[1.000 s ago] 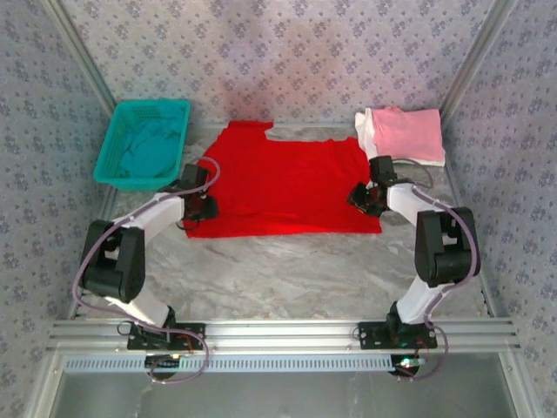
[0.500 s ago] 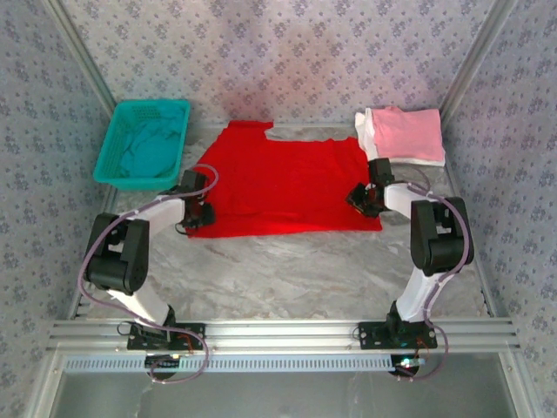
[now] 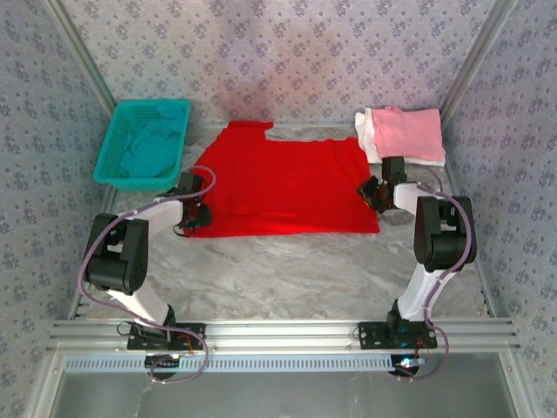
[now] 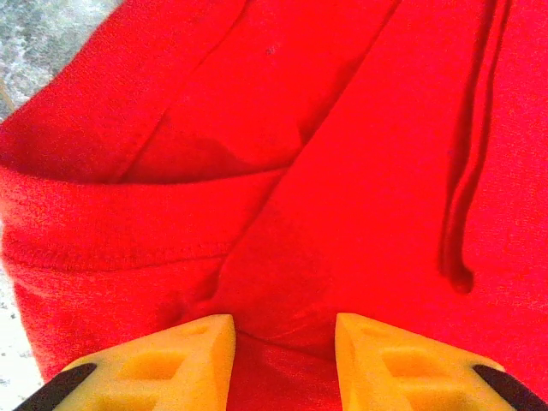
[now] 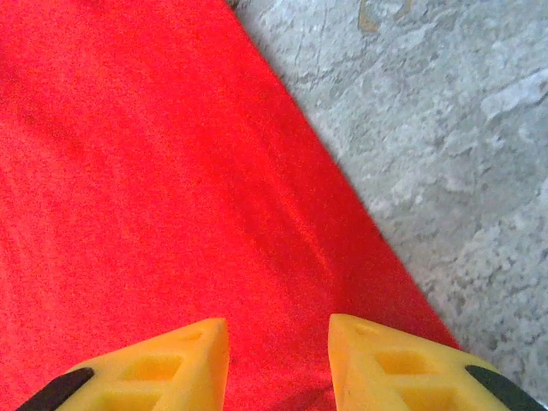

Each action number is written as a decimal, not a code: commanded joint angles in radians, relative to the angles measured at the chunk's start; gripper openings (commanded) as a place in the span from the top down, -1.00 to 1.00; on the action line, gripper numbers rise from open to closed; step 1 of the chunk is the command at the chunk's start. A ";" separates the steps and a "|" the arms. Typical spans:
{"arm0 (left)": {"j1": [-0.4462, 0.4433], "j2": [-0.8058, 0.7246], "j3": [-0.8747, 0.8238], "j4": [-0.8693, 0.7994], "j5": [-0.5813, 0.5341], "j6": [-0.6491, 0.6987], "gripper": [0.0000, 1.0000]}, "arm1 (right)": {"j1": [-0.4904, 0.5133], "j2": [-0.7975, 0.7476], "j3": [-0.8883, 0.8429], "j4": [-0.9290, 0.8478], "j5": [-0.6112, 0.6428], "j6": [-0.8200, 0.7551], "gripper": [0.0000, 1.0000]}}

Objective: Fold and stack the t-shirts

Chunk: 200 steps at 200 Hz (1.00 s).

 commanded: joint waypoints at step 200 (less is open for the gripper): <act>0.009 -0.087 -0.102 -0.063 0.053 -0.011 0.25 | 0.210 -0.155 -0.047 -0.258 0.161 -0.363 0.36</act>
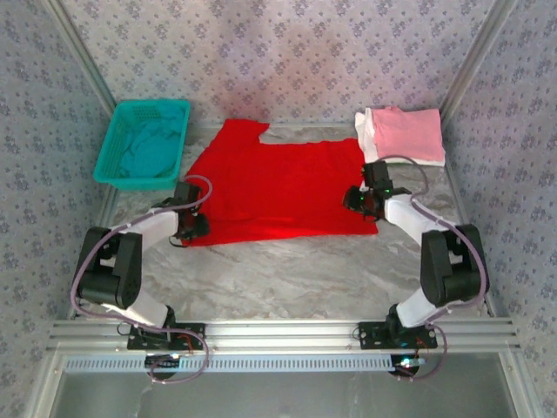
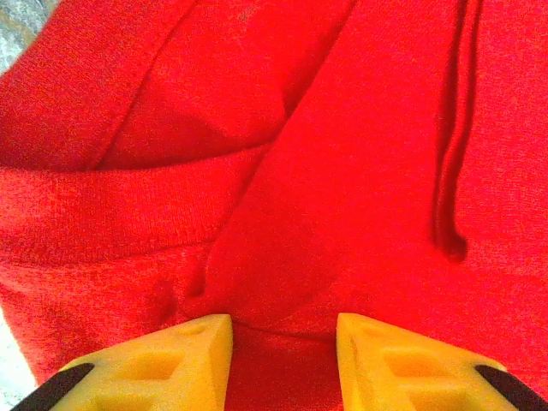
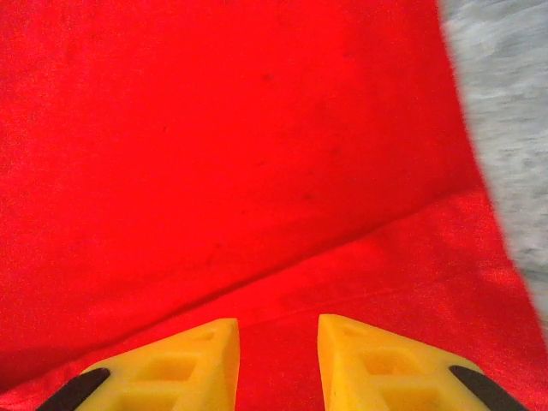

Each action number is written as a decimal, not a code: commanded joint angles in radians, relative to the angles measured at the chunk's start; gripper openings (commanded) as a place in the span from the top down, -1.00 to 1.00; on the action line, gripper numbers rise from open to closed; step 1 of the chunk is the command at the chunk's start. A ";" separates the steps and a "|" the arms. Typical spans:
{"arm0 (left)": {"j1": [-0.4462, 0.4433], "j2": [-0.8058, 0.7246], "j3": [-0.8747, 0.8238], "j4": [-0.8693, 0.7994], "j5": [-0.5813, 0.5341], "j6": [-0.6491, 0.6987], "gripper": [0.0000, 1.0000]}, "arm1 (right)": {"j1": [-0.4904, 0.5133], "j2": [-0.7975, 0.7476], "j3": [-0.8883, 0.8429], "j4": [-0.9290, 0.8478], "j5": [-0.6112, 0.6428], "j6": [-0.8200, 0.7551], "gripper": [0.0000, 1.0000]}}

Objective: Fold and stack the t-shirts

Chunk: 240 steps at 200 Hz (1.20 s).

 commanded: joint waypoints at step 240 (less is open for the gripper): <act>-0.044 -0.132 0.099 -0.203 0.117 -0.080 0.11 | 0.013 -0.173 -0.140 -0.095 -0.014 0.123 0.23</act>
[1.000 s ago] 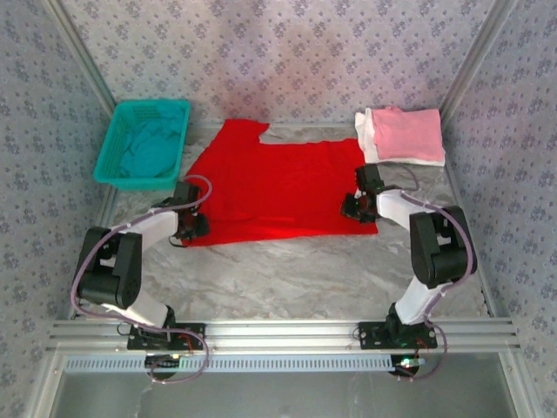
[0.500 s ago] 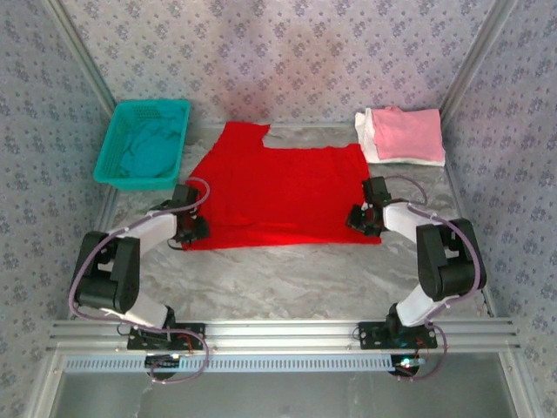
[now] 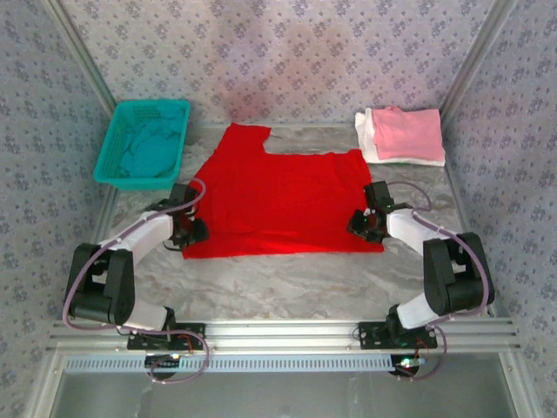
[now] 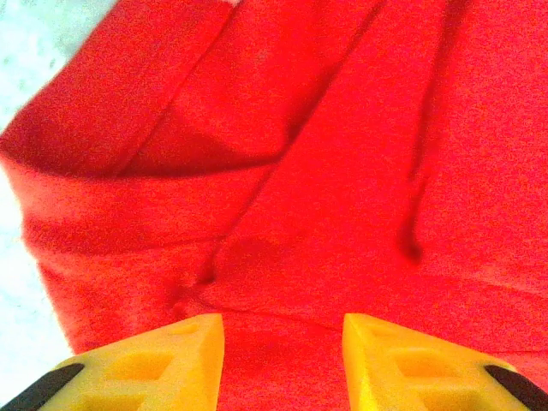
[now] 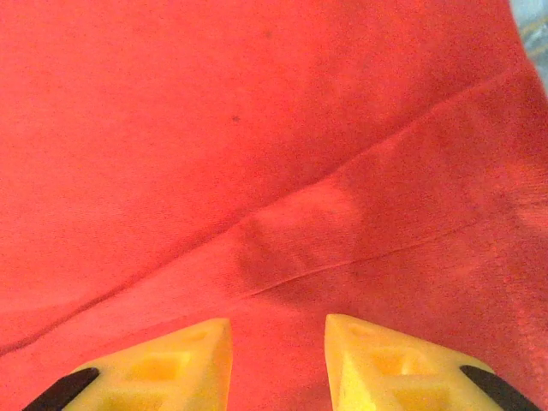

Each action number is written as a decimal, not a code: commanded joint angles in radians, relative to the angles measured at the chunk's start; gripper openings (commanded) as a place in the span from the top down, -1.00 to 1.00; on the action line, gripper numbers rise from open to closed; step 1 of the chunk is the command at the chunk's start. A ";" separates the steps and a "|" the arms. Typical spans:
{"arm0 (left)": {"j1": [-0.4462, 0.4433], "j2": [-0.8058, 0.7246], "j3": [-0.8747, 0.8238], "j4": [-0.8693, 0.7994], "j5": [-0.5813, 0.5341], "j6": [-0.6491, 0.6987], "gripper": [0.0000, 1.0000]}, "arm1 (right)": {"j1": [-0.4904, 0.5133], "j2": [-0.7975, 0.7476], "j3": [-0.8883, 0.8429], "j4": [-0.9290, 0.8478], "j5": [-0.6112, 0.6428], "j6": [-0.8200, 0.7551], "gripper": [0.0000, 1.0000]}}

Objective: Fold and stack the t-shirts

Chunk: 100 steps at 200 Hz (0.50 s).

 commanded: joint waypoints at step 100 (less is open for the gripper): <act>-0.083 0.158 0.122 0.091 0.057 -0.047 0.15 | 0.137 -0.113 -0.144 0.546 0.131 -0.186 0.08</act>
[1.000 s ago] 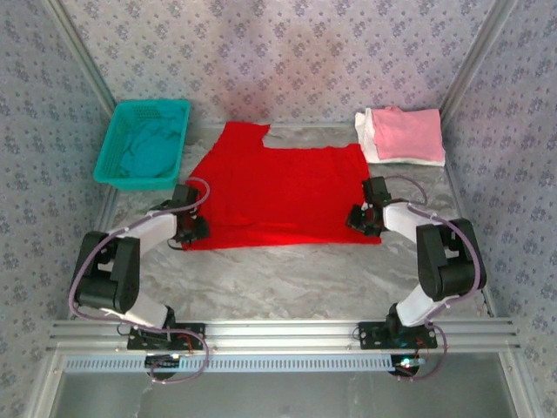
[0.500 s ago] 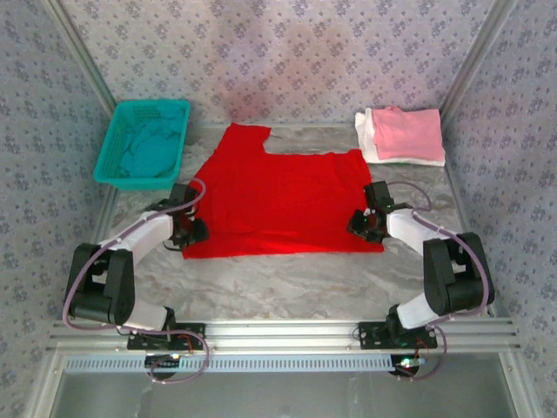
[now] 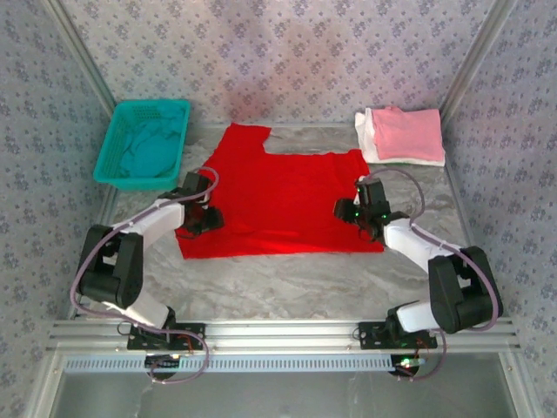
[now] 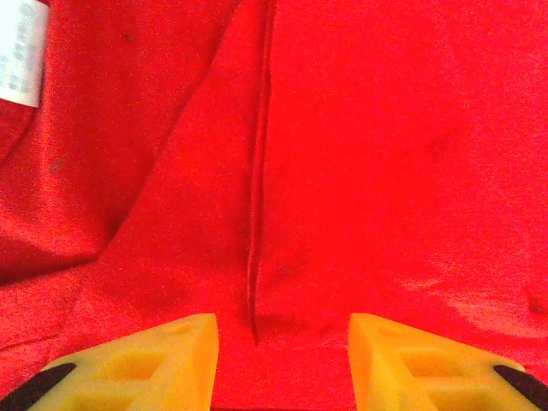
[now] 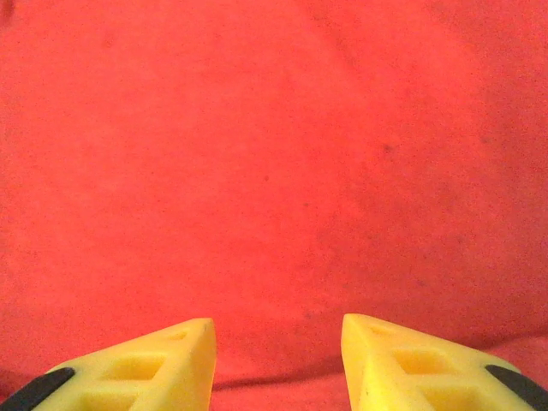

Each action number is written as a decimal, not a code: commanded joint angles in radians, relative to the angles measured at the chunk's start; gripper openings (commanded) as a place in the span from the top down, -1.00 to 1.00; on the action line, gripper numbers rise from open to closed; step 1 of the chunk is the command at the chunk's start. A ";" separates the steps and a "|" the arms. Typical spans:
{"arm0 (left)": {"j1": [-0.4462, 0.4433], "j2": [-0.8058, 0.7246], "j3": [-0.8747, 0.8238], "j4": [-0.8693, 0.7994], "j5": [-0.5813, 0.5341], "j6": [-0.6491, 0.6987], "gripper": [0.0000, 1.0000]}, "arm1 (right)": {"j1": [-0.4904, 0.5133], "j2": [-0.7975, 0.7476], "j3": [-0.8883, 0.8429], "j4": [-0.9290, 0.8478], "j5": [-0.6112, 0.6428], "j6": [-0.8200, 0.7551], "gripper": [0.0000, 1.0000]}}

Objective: Fold and stack the t-shirts

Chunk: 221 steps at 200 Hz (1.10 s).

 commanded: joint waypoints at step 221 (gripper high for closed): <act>-0.138 0.371 0.602 -0.191 -0.192 0.119 0.82 | 0.012 -0.048 -0.116 0.187 0.078 0.011 -0.12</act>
